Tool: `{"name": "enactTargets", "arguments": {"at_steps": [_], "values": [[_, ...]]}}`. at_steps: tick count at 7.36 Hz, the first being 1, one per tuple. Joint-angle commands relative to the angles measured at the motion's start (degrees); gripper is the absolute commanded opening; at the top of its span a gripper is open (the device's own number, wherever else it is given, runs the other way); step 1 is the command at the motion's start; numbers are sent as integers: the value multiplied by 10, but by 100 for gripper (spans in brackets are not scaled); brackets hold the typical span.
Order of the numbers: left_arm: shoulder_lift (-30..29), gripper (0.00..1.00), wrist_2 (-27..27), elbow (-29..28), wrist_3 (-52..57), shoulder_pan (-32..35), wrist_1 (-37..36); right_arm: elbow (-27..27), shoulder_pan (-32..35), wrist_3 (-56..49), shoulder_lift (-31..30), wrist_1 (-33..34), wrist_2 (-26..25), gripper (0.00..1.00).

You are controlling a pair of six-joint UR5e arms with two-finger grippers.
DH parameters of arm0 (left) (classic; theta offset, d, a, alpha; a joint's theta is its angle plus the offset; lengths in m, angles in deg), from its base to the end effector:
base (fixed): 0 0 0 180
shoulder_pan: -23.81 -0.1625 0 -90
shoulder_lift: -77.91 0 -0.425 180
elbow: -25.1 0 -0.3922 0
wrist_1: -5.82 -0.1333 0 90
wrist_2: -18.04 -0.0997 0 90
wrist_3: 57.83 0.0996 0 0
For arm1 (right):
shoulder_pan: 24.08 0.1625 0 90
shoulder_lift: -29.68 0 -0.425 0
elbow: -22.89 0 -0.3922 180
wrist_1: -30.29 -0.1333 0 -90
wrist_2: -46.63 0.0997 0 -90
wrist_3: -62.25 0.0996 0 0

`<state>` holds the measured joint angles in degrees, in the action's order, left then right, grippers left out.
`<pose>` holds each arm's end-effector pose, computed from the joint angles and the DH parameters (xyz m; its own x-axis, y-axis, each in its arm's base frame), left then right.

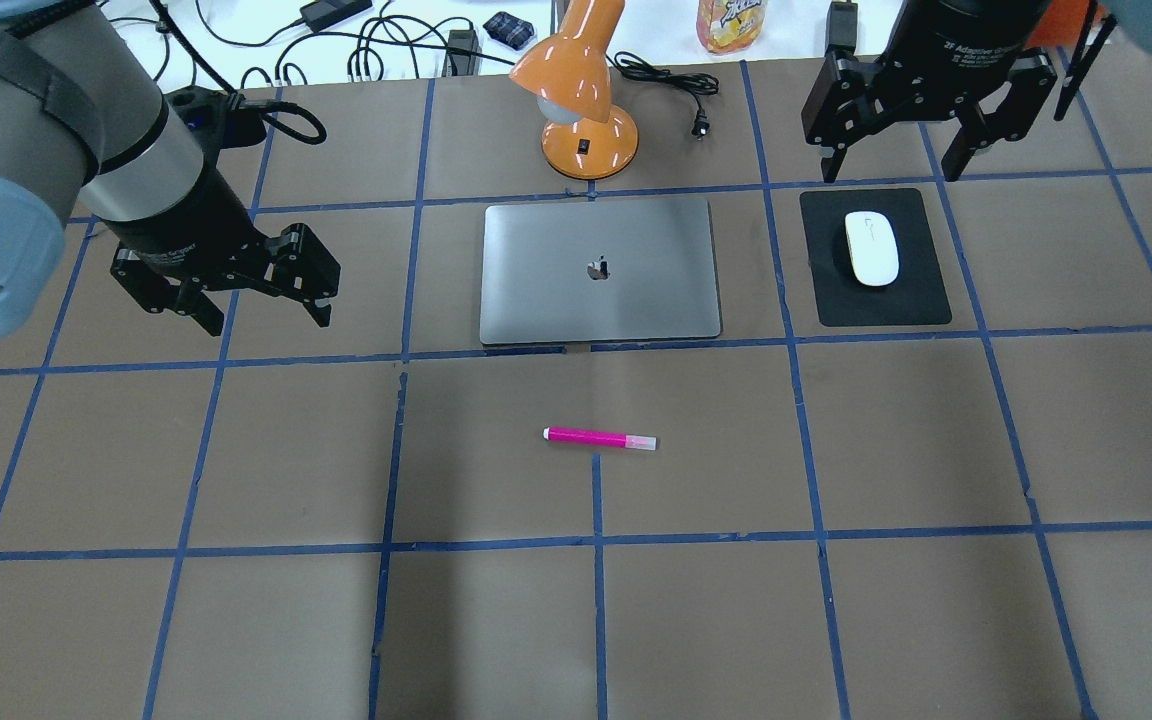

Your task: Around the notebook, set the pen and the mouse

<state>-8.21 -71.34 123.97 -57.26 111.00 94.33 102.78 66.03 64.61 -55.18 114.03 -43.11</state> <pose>-0.1119 -0.4614 0.4469 -0.9991 -0.0398 0.0114 -0.0390 0.9974 0.0609 0.1348 -0.5260 0.5180 -0.9992 0.0394 -0.0036 0.0393 0.9990 0.0227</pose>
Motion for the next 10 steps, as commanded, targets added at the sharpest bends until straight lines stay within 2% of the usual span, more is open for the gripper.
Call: {"name": "enactTargets", "arguments": {"at_steps": [1,2,6,7,8,9,10], "values": [[5,100,0,-3,5,0,-6,-2,1,-1,1,-1,-2,100],[16,100,2,-10,5,0,-6,-2,1,-1,1,-1,-2,100],[-7,100,-2,-42,5,-2,-3,-1,1,-2,1,-1,-2,100],[-25,100,-4,-72,5,-3,2,-1,1,-2,1,-1,-3,100],[-36,100,-5,-95,5,-2,38,-1,1,-2,0,-1,-3,100],[-30,100,-12,-99,5,-2,53,-1,1,-2,1,-1,-3,100],[-17,100,-55,-93,8,0,53,-1,1,-2,2,0,-1,100]]}}
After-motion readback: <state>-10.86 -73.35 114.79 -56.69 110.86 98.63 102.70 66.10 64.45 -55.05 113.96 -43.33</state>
